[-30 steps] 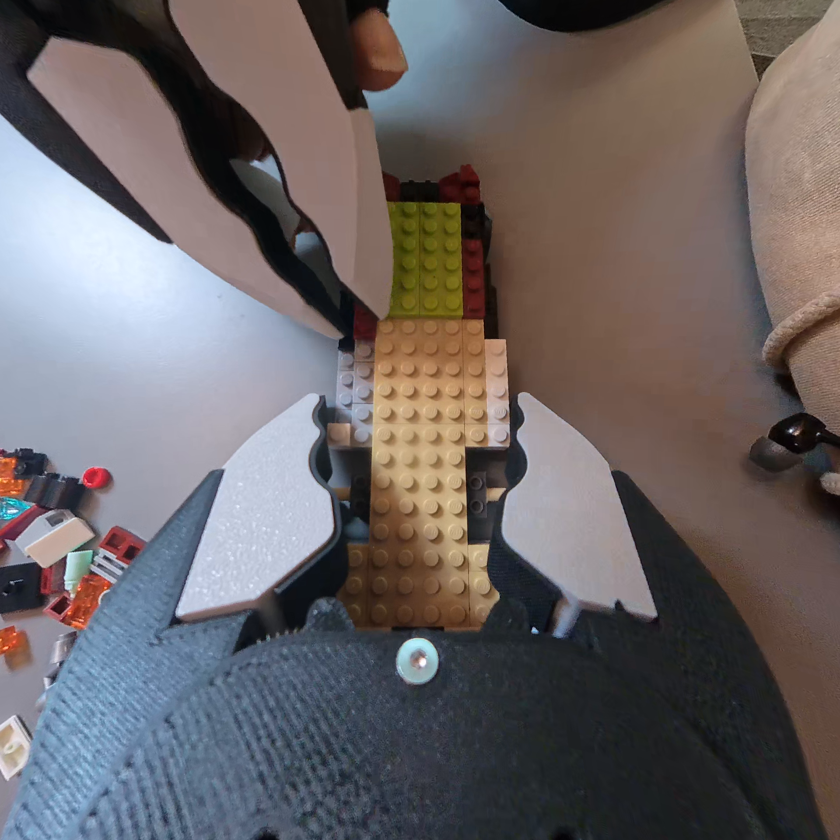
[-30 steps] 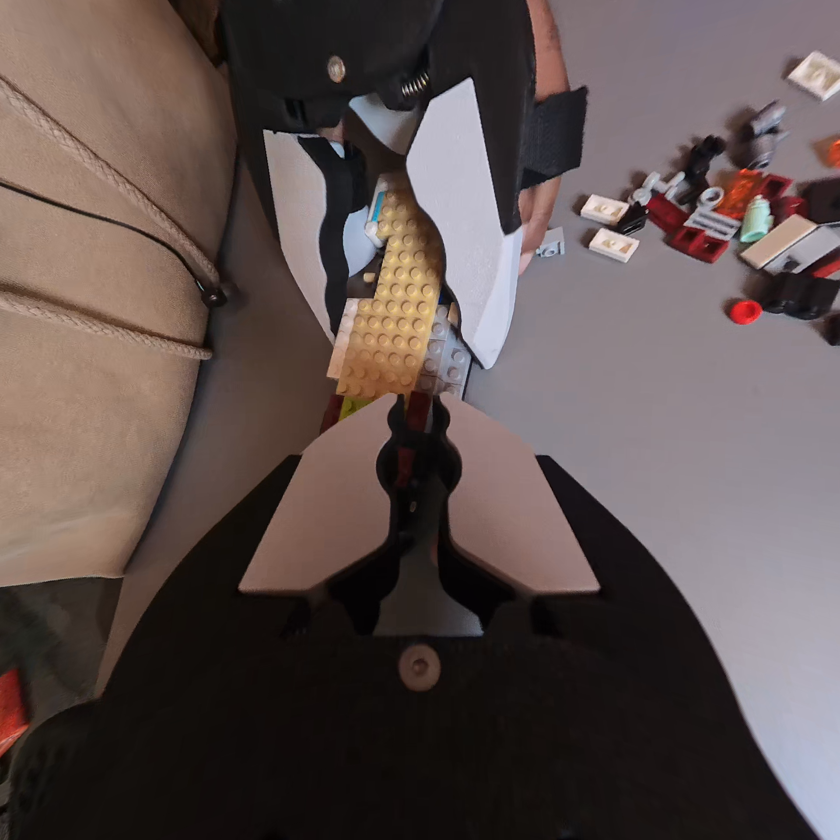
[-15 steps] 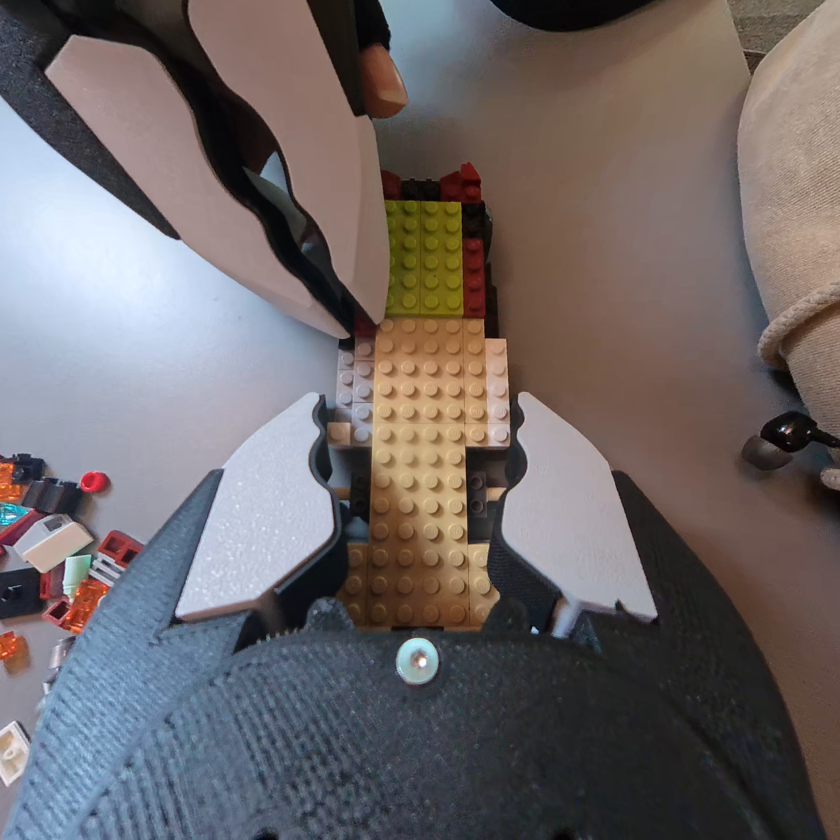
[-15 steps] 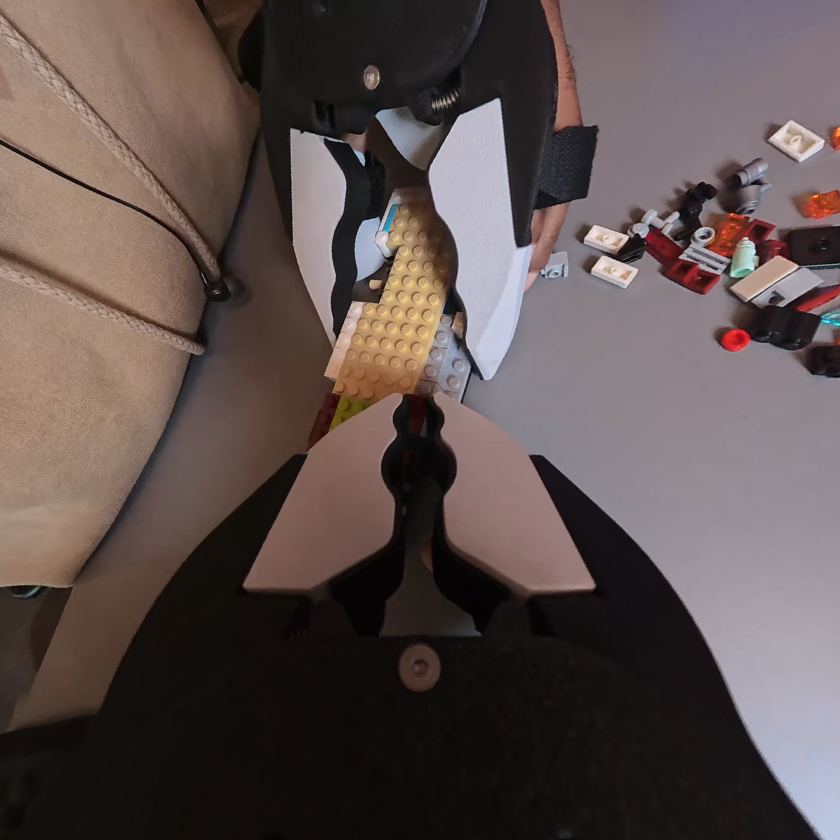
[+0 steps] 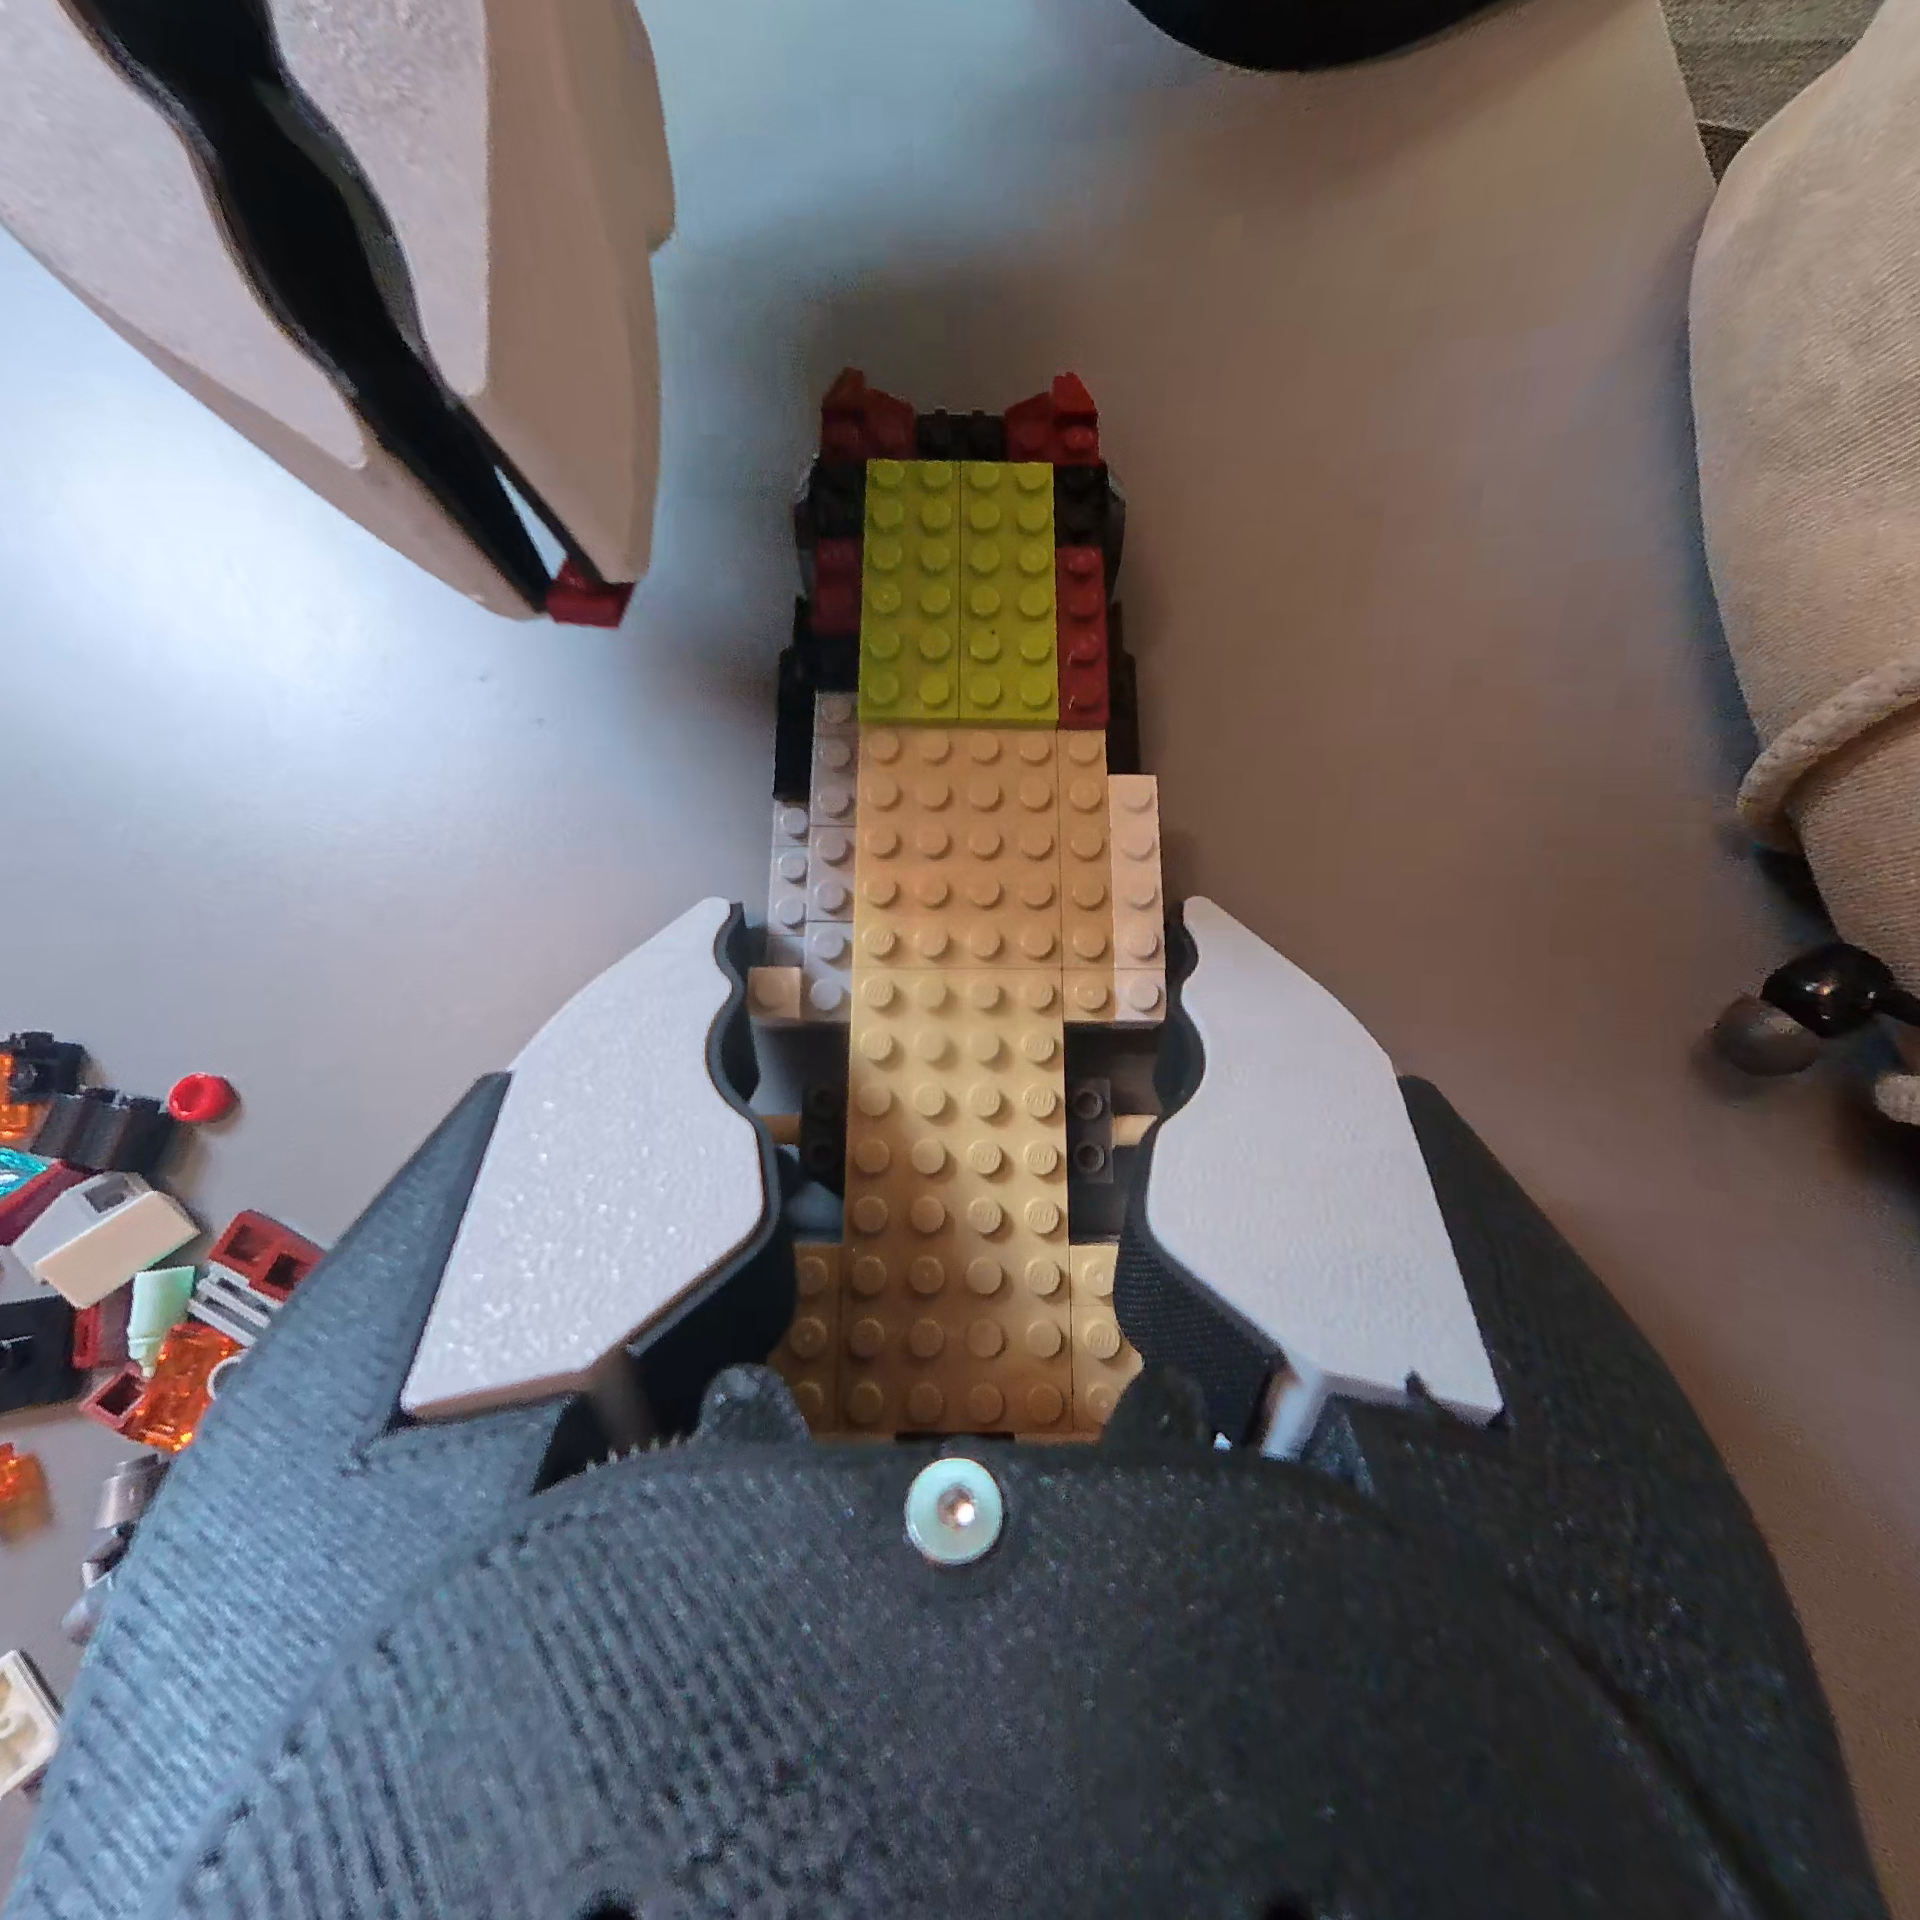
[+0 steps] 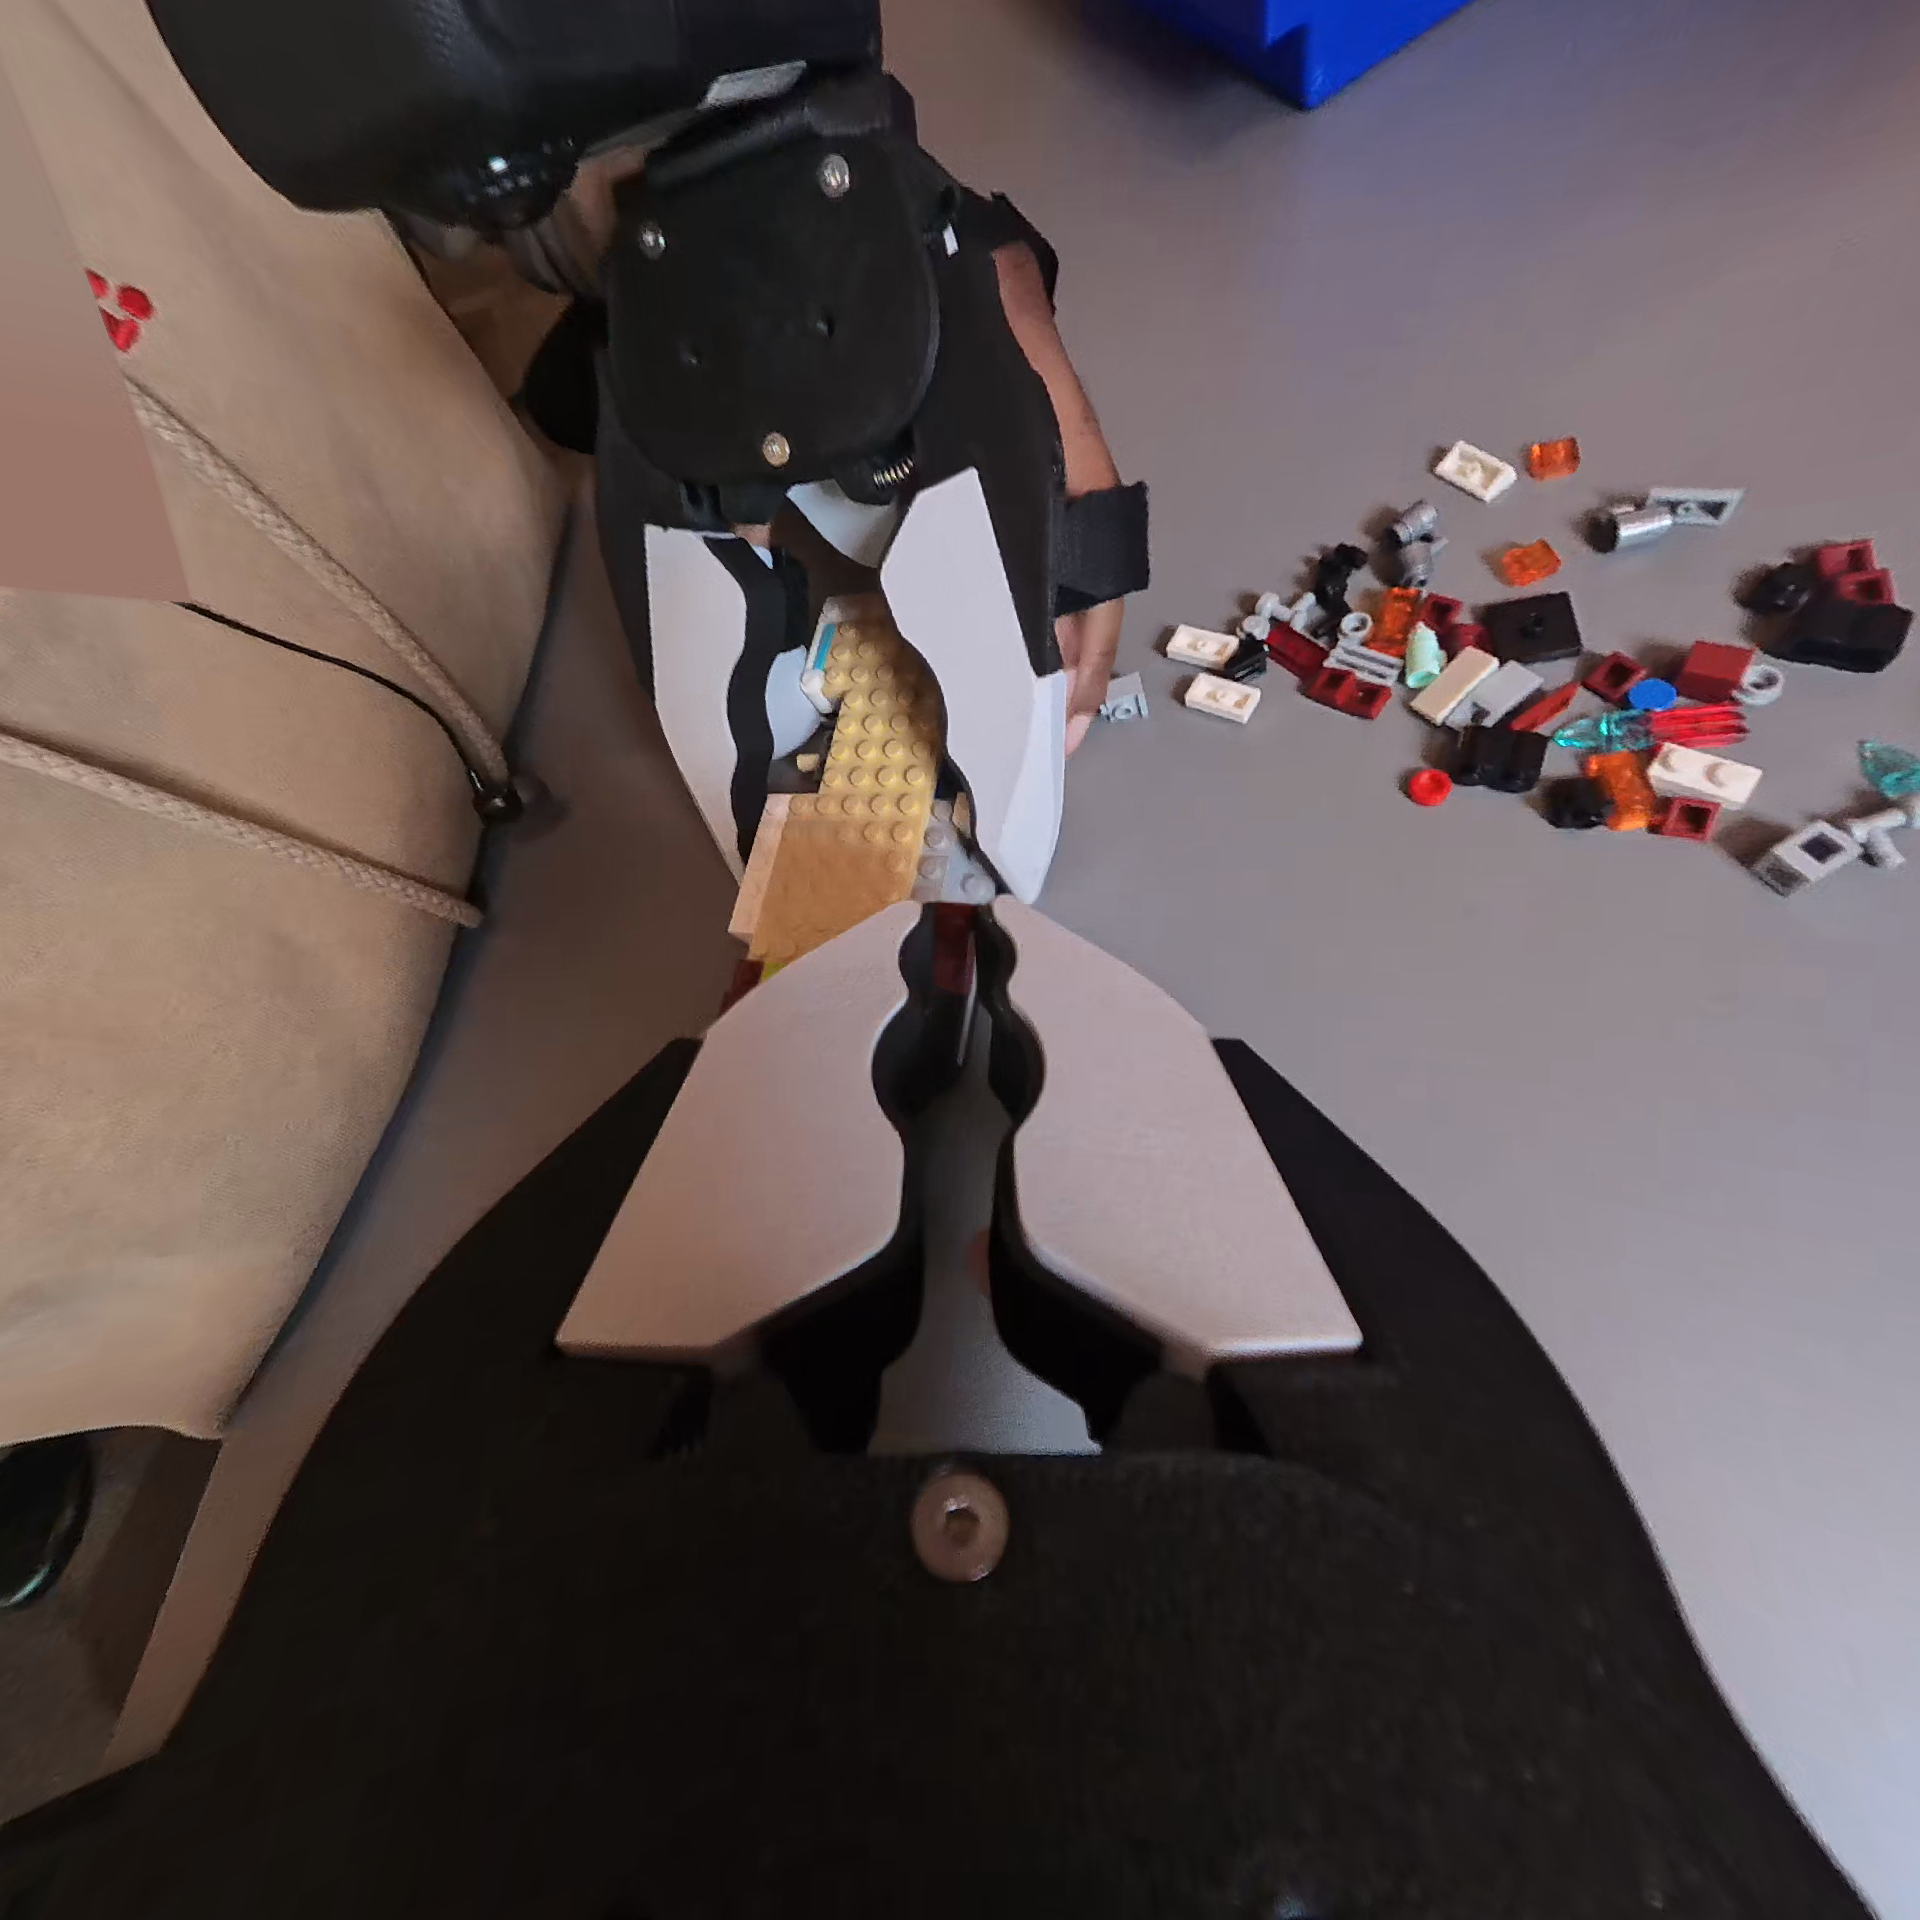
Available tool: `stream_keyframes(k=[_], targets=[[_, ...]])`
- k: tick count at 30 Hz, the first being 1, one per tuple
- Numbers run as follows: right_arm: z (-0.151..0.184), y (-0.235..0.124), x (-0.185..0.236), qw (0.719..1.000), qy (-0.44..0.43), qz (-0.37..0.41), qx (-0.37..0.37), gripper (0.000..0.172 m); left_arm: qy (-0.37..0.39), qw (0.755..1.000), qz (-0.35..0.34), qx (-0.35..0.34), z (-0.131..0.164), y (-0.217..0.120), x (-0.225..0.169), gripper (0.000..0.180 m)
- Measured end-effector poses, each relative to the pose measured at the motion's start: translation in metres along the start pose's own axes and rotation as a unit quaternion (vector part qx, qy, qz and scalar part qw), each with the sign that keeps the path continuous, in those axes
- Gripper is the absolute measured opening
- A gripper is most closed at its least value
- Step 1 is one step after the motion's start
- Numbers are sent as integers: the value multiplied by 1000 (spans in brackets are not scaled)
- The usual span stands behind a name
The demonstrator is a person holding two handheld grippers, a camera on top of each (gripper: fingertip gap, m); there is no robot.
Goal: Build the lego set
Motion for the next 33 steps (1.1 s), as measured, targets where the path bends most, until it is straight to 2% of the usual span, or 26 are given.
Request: stream_keyframes(k=[6, 14, 33], targets=[[20, 14, 11, 998, 26, -3, 64, 7, 0, 1000, -1, -1, 0, 0, 0, 76], [24, 21, 14, 995, 41, -4, 94, 7, 1, 1000, -4, -4, 0, 0, 0, 76], [24, 14, 10, 996, 67, -9, 49, 10, 2, 1000, -4, -6, 0, 0, 0, 76]])
Point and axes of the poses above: each gripper's, where its closed fingertips meet, y out along the fingers, z out of its underside, x = y × z across the jaws, the point moved 4 cm from there along -y, back along the fingers, and after that the axes turned 4 degrees about -x, right-handed, at the moved point
